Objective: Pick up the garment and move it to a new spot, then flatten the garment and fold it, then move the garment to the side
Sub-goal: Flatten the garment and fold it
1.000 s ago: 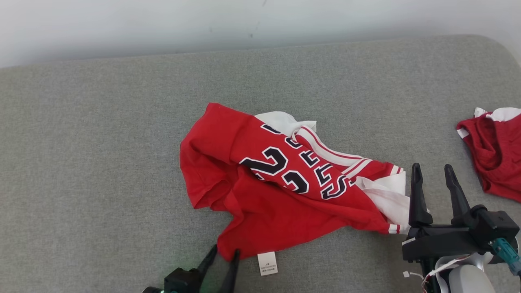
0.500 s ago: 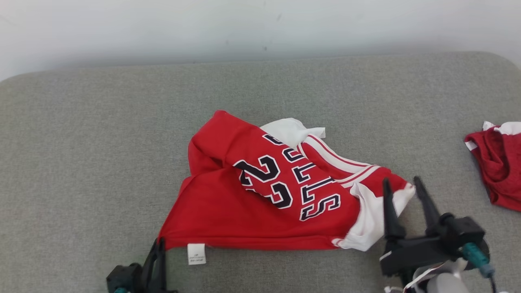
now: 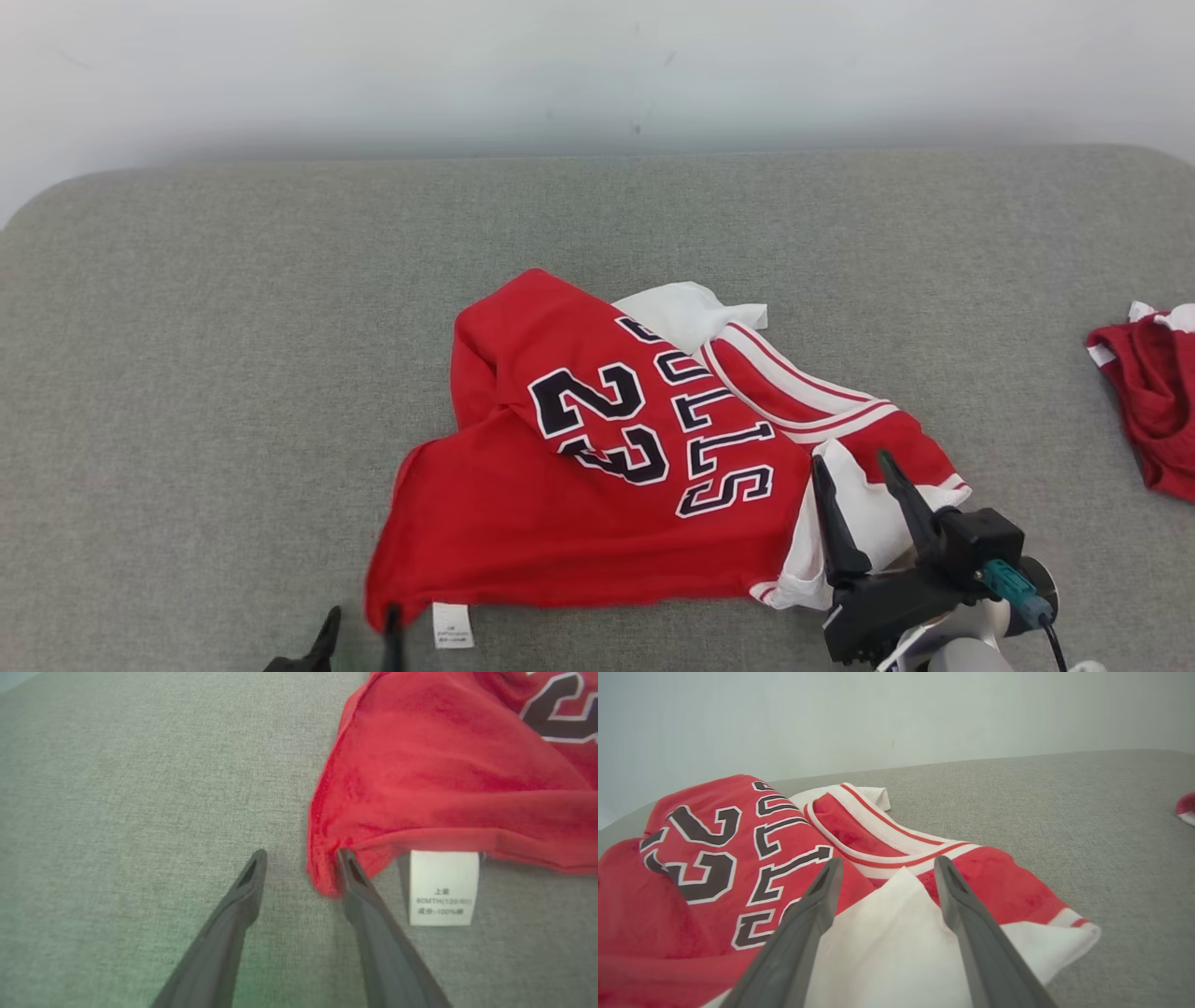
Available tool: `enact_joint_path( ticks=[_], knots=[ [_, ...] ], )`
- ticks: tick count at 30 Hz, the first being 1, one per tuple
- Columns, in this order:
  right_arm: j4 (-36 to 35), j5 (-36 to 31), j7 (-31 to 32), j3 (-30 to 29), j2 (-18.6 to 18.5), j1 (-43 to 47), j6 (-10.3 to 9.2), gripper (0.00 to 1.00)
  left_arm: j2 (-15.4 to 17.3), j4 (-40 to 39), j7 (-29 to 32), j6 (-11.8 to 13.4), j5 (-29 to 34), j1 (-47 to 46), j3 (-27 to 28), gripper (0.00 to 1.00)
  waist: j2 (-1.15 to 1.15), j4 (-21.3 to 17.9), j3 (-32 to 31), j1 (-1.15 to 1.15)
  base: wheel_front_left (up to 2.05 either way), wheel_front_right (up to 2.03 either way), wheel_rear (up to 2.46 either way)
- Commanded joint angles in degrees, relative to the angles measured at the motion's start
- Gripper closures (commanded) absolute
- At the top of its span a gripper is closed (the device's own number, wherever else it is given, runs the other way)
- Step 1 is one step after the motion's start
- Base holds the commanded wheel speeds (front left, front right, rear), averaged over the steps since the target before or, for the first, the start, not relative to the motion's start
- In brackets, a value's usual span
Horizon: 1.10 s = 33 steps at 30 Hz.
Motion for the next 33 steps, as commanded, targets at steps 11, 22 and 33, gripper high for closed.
enact_joint_path(
  ticks=[11, 22, 33],
  knots=[
    [11.77, -0.83, 0.03, -1.05, 0.58, -6.13, 0.03, 0.00, -0.09, -0.34, -0.18, 1.32, -1.69, 0.02, -2.22, 0.00, 0.00, 1.20, 0.04, 0.00, 0.00, 0.00, 0.00],
    [12.55, -0.62, 0.03, -1.92, 0.36, -7.67, 0.03, 1.00, -0.09, -2.27, -0.18, 1.34, -1.80, 0.45, -2.57, 0.00, 0.00, 0.87, 0.20, 0.00, 0.00, 0.00, 0.00],
    [-7.33, 2.56, 0.04, -3.48, -0.37, 4.75, 0.03, 1.00, -0.09, -2.69, -0.18, 1.12, -1.67, 2.50, -1.27, 0.00, 0.00, -3.16, -3.04, 0.00, 0.00, 0.00, 0.00]
  ],
)
